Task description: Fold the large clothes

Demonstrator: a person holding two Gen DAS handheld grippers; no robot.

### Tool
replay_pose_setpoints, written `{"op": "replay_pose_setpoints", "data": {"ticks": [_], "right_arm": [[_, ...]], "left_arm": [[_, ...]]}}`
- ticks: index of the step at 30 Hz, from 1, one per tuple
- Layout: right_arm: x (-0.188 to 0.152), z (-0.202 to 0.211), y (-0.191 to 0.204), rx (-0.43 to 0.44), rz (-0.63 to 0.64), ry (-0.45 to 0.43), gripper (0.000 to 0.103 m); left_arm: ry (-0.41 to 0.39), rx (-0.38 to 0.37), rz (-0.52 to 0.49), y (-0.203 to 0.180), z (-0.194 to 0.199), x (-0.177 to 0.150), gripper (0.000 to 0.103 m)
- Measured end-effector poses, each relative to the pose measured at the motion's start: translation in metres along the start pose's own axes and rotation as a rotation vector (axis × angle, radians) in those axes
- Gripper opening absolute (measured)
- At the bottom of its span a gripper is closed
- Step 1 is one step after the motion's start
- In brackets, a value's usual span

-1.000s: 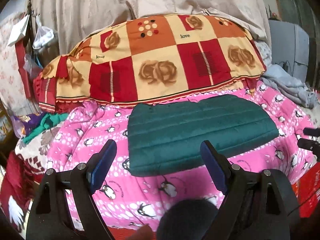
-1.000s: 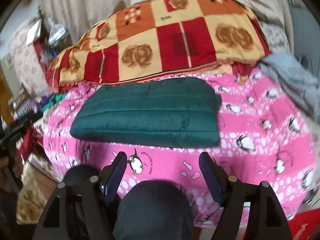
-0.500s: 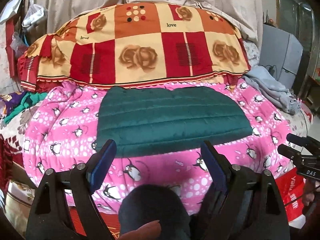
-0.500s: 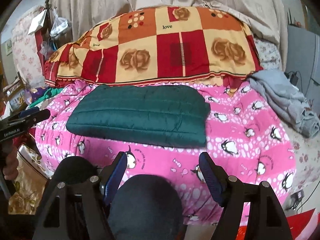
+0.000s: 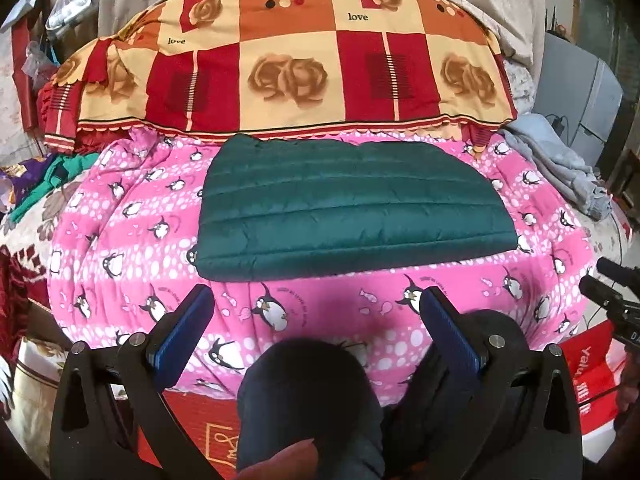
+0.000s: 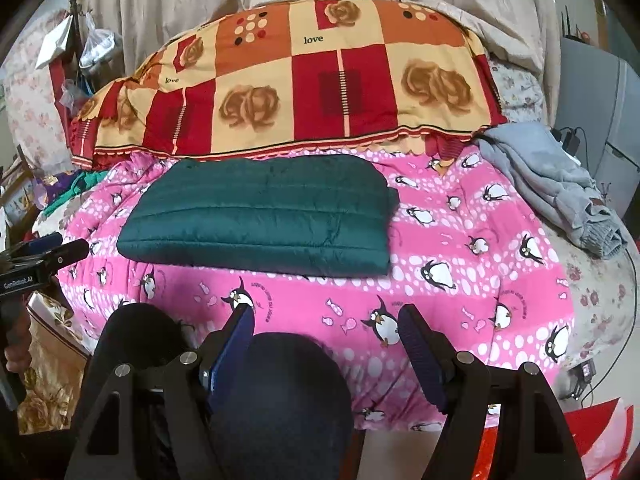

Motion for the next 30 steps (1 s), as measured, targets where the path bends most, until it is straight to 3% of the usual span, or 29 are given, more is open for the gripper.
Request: {"op": "replay_pose_setpoints", "data": {"ticks": [12, 30], "right_arm": [[0.020, 0.010, 0.027, 0.029, 0.054, -0.042, 0.072], [0.025, 0.015, 0.025, 0.024, 0.041, -0.051, 0.072]], "left_arm": [[-0.030, 0.038, -0.002, 0.006, 0.009, 0.007, 0.103], [-0.032, 0.031, -0.004, 0.001, 0.012, 0.007, 0.103]]}}
Point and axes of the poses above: each gripper's, at about its wrist camera, not at the fingertips, and z roughly against the way its jaws point, y to its left, x to its top, the point moved 7 cm from there along -z, roughly the way its jaws point, and after that the axes turned 14 degrees about -y, right-handed, at the moved point
